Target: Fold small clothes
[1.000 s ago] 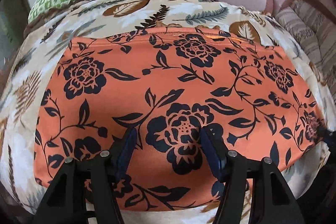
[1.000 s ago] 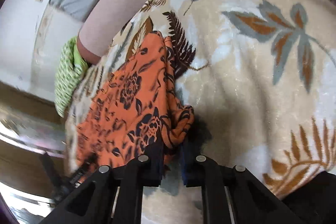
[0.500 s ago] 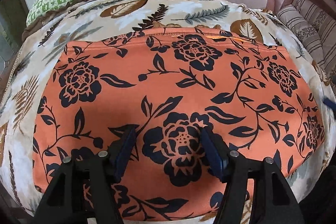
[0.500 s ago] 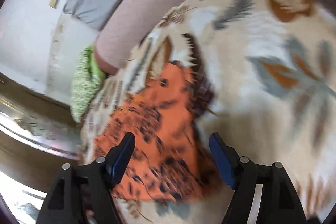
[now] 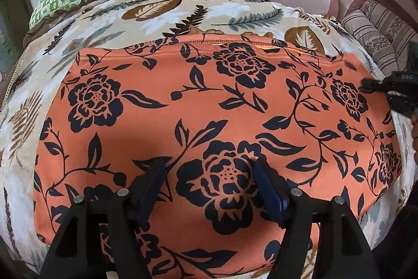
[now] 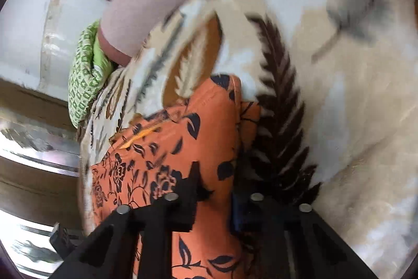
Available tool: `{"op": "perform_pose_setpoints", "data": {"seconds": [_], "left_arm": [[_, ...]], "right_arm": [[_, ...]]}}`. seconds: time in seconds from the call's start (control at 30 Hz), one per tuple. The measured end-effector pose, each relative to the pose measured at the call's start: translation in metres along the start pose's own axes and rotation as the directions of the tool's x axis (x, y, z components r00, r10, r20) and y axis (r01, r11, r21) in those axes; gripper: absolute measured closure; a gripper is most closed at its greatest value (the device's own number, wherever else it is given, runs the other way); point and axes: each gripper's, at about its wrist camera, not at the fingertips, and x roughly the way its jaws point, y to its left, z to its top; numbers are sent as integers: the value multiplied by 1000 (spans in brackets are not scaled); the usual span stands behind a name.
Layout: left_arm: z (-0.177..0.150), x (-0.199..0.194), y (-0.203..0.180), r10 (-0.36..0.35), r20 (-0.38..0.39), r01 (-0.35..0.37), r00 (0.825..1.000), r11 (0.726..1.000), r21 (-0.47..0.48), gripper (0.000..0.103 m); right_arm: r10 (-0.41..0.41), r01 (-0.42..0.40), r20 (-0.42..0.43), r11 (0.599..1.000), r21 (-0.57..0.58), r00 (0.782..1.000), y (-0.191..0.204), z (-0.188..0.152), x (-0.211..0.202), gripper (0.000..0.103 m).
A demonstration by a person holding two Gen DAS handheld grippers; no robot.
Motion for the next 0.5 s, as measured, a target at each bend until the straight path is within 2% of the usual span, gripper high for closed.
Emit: {"op": "perform_pose_setpoints", "data": {"seconds": [0.03,0.07,0.1,0.13,0.2,0.33,0.4,0.47,0.5], "left_arm": [[0,0,0,1,3,-1,1000,1000,1,31],[0,1,-1,2,5,-2,1000,1000,3,30],[0,1,-2,5,4,-5,1000,1000,7,30],[0,1,-2,6,1,-6,1000,1000,9,30],[2,1,0,-5,-5,5,1000,1000,4,30],[2,2,0,0,-6,0,1000,1000,6,29],[2,2,0,1,-4,-1,1000,1000,4,29],[2,2,0,-5,-9,5,1000,1000,-1,29],[2,2,1,-9,-14,9,1000,1000,-5,29]], "right_arm": [[-30,30,14,1000,-7,999,1,-1,-2,90],[-138,139,17,990,-20,990,-5,-3,6,90],[-179,179,-13,984,-7,984,-13,-4,16,90],[-151,153,-46,987,44,987,-26,-5,25,90],[-110,110,-10,991,73,994,-25,-6,15,87],[-165,166,56,986,-13,985,6,-11,-11,86],[-128,134,88,989,-60,988,27,-16,-26,86],[-60,68,75,993,-98,995,46,-25,-28,86],[-41,47,54,992,-115,998,49,-27,-25,79]]}}
